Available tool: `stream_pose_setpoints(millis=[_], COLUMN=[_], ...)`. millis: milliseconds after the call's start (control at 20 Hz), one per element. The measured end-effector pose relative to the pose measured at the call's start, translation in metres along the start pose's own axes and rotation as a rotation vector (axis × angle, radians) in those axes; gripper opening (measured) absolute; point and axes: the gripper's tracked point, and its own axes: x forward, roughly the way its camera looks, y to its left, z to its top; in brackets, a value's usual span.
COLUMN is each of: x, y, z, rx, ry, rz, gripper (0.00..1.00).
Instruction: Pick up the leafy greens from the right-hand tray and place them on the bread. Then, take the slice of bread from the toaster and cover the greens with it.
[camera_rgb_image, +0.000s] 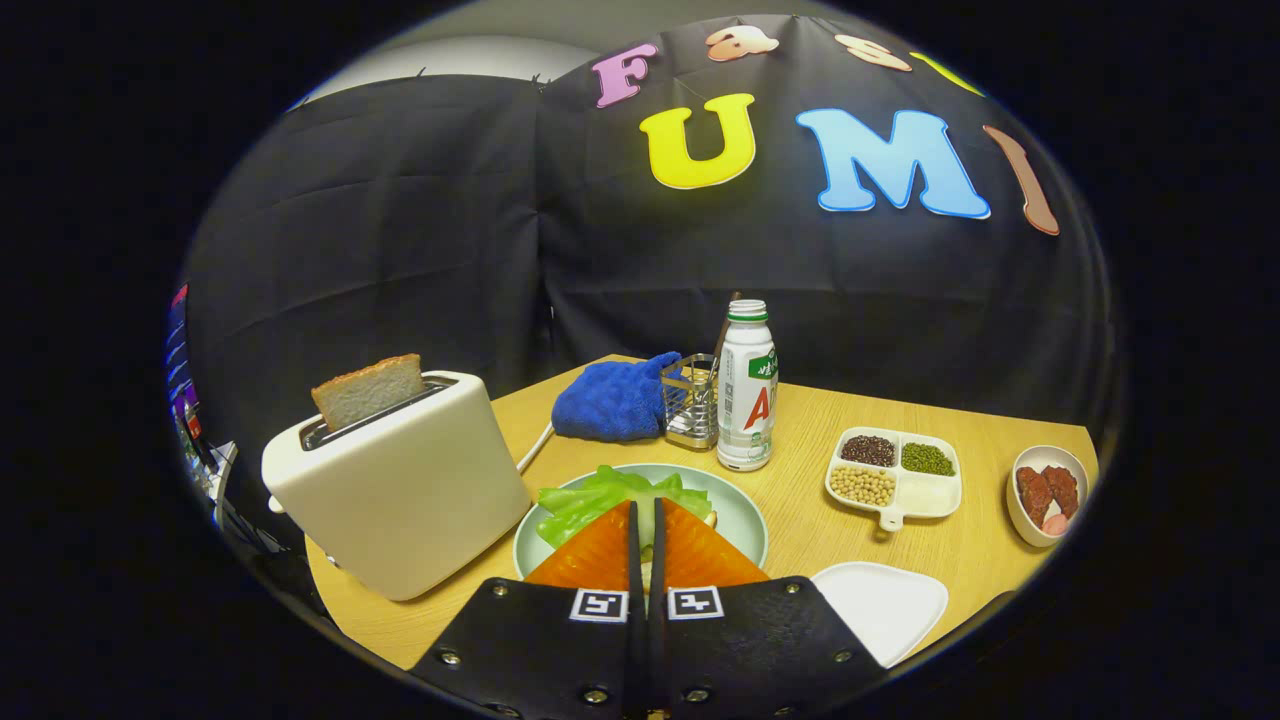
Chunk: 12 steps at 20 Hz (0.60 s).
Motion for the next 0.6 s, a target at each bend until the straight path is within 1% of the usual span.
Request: stream_pose_setpoints(millis=[200, 350, 400, 450, 500, 550, 600], x=[0.021, 0.026, 0.024, 0.023, 0.02, 0.015, 0.009], y=[-0.005, 0.006, 0.008, 0.003, -0.004, -0.012, -0.018], z=[-0.016, -0.025, -0.025, -0.025, -0.021, -0.013, -0.007], rx=[0.061, 0.118, 0.112, 0.084, 0.049, 0.016, -0.015], ry=[0.044, 0.072, 0.076, 0.076, 0.053, 0.026, 0.002], rz=[-0.021, 0.03, 0.034, 0.0, -0.035, -0.071, -0.101], gripper=[0.0, 0.02, 0.08, 0.11, 0.2, 0.26, 0.38])
